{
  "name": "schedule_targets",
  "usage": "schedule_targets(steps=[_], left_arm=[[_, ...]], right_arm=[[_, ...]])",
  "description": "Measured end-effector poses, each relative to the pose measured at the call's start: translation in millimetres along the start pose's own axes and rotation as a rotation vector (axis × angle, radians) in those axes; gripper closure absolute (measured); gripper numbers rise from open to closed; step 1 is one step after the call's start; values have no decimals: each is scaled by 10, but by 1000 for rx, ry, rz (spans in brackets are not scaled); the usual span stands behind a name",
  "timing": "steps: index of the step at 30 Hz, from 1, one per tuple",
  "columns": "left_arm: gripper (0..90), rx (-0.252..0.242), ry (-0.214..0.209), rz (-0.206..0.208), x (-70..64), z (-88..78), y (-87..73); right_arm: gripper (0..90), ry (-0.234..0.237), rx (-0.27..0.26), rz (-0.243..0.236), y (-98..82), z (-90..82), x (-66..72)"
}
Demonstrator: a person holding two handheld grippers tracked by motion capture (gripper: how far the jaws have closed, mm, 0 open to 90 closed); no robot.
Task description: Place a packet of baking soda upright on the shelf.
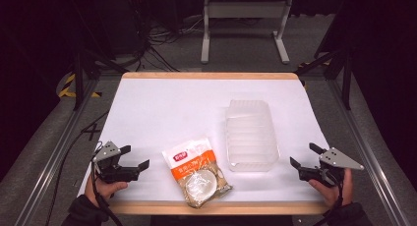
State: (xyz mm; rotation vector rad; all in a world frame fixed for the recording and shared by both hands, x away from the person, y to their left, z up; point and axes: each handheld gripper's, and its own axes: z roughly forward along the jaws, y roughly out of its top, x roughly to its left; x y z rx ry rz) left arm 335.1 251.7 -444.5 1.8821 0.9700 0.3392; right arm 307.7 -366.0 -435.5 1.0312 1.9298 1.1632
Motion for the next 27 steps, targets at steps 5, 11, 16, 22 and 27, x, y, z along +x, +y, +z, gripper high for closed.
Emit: schedule_targets(steps=[5,11,16,22,27], left_arm=[[77,58,-62,-6,-124,139,-15],[134,133,-178,-10,-276,355,-4],[148,168,-241,-31,-377,481,37],[127,196,-301,-62,-466,623,92],[134,201,-352,-91,-519,686,116]], right_arm=[[138,-5,-10,0,14,-17,5],[137,-2,-7,-18,25,-8,32],[137,8,-5,-14,24,-2,41],[135,17,-2,-24,24,7,50],[133,27,1,-24,22,8,51]])
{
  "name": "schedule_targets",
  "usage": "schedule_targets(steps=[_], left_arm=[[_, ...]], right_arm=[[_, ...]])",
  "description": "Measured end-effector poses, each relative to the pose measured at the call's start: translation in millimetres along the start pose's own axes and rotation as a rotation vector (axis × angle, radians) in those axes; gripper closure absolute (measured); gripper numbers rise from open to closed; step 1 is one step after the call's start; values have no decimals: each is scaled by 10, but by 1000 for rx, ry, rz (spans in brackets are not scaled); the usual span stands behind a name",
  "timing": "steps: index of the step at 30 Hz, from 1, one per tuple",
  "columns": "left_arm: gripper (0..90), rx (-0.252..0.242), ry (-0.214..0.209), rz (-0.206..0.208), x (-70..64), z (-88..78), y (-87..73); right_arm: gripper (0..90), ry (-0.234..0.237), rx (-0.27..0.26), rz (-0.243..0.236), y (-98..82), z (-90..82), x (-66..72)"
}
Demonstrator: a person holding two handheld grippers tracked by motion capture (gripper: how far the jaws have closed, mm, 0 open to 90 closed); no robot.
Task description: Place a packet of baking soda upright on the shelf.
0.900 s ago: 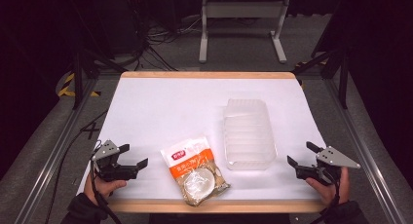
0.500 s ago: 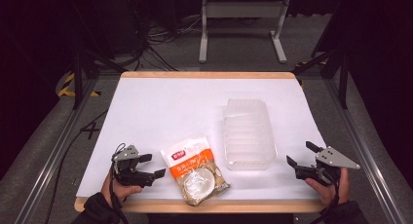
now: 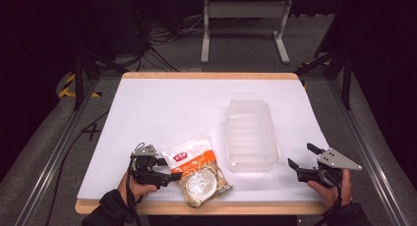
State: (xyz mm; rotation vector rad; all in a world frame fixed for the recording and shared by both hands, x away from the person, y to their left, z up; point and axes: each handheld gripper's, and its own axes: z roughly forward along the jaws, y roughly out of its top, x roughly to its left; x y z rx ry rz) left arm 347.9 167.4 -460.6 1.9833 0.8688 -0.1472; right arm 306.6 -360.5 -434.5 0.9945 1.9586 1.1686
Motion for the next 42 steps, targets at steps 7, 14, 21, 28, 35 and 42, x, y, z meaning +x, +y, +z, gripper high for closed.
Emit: schedule_targets(steps=[7,14,21,28,35,42], left_arm=[[141,26,-91,31,-145,196,50],[145,-2,-123,-4,-177,381,150],[465,-10,-104,29,-250,492,217],[768,-41,-58,103,-334,513,238],[897,-104,-59,201,-426,414,285],[898,-182,-101,309,-651,280,446]], right_arm=[[132,7,5,-1,1,13,12],[130,13,5,-2,-2,16,9],[129,23,-9,-13,5,3,22],[127,25,-12,-28,18,-2,45],[127,18,-14,-18,11,-15,24],[127,15,-17,-20,11,-17,23]])
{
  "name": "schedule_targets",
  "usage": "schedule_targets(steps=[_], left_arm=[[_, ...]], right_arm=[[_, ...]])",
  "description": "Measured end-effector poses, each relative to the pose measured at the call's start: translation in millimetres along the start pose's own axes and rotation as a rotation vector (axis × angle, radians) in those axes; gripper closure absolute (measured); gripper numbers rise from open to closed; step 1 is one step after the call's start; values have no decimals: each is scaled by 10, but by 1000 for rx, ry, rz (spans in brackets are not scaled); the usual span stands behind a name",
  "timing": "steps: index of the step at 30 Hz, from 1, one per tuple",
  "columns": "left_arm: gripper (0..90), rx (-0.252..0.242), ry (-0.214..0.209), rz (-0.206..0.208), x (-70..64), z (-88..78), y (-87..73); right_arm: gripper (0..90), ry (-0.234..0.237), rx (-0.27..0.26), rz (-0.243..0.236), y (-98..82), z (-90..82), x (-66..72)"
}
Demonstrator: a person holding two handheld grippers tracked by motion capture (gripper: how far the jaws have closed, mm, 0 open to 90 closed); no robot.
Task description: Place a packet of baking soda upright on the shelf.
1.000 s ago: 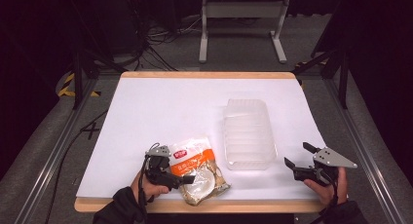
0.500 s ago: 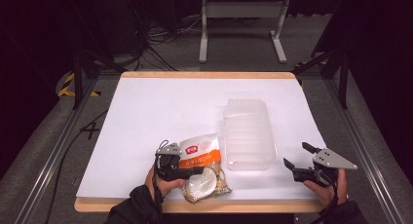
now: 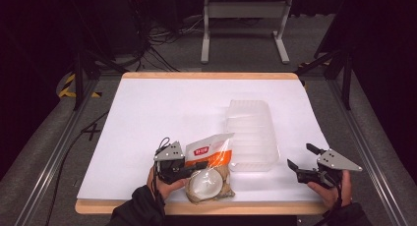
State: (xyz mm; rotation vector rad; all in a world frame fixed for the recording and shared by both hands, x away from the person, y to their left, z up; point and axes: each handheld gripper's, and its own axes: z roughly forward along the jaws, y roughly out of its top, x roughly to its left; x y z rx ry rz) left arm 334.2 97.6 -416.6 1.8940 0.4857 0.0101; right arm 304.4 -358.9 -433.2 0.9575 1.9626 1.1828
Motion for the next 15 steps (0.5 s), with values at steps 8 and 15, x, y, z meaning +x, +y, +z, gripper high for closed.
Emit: schedule_targets(steps=[8,15], left_arm=[[898,-54,-37,62,-182,-34,183],[898,-74,3,86,-140,-95,245]], right_arm=[[140,17,-12,2,11,-22,10],[141,21,-29,28,13,-42,-14]])
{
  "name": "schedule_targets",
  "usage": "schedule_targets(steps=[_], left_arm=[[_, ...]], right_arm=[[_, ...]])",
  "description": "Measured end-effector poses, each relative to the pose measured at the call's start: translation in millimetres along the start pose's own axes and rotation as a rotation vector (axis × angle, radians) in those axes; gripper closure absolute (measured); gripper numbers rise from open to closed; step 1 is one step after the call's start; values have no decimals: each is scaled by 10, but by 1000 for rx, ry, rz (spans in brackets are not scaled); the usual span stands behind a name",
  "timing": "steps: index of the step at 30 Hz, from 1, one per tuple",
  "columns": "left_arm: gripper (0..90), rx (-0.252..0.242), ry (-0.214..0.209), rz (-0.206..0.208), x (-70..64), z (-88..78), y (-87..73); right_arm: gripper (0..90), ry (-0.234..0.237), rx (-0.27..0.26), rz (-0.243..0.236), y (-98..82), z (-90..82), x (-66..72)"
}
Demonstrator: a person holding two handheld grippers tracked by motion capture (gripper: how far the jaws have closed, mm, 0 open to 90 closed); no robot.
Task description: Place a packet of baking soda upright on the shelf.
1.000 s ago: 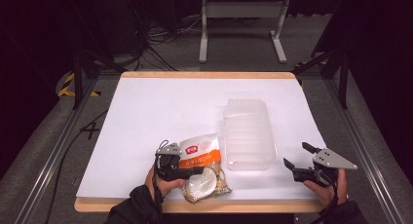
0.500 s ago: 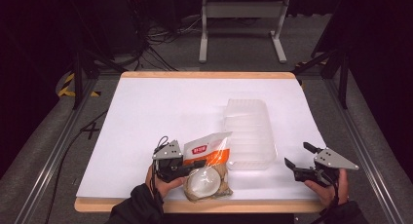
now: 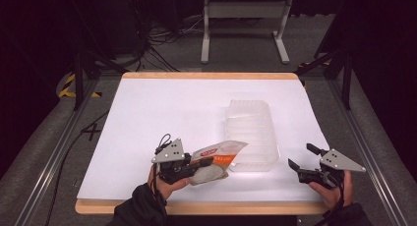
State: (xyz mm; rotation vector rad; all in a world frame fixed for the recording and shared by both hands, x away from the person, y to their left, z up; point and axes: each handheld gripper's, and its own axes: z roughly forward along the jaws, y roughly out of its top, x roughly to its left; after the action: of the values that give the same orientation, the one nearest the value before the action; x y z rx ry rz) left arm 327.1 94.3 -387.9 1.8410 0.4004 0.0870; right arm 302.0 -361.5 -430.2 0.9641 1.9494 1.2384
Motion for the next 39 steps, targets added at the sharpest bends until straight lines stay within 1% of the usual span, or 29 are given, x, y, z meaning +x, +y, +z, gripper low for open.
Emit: schedule_targets(steps=[1,3,6,9,12,14,15,16,18,20,22,24,26,28,33,38,39], left_arm=[[898,0,9,-5,4,-11,4],[898,1,25,11,27,-42,25],[898,-23,41,12,68,-97,69],[898,-61,58,18,110,-161,147],[898,-114,62,20,167,-212,254],[898,-128,59,28,196,-207,315],[898,-142,55,33,213,-185,350],[898,-142,55,33,213,-185,350],[898,-154,40,37,242,-140,407],[898,-165,28,52,276,-61,479],[898,-176,13,50,302,12,529],[898,-180,-1,62,316,92,579],[898,-178,-6,72,323,167,618],[898,-177,-11,80,329,253,646],[898,-180,-46,78,346,454,702],[898,-203,-82,89,360,653,758],[898,-201,-89,87,362,691,768]], right_arm=[[141,1,2,0,-4,3,-3],[141,-2,7,0,-14,8,-8],[141,-3,6,1,-16,11,-16],[141,-3,6,1,-18,10,-17],[141,-6,8,5,-20,10,-19],[141,-6,9,6,-22,11,-20],[141,-7,9,6,-23,11,-21],[141,-7,9,6,-23,11,-21],[141,-9,9,7,-25,9,-27],[141,-9,12,9,-29,9,-32],[141,-11,12,10,-29,8,-32],[141,-12,12,10,-31,7,-33],[141,-11,10,10,-33,7,-36],[141,-13,10,12,-36,6,-41],[141,-12,10,13,-41,4,-44],[141,-9,13,11,-44,9,-40],[141,-8,13,11,-44,7,-39]])
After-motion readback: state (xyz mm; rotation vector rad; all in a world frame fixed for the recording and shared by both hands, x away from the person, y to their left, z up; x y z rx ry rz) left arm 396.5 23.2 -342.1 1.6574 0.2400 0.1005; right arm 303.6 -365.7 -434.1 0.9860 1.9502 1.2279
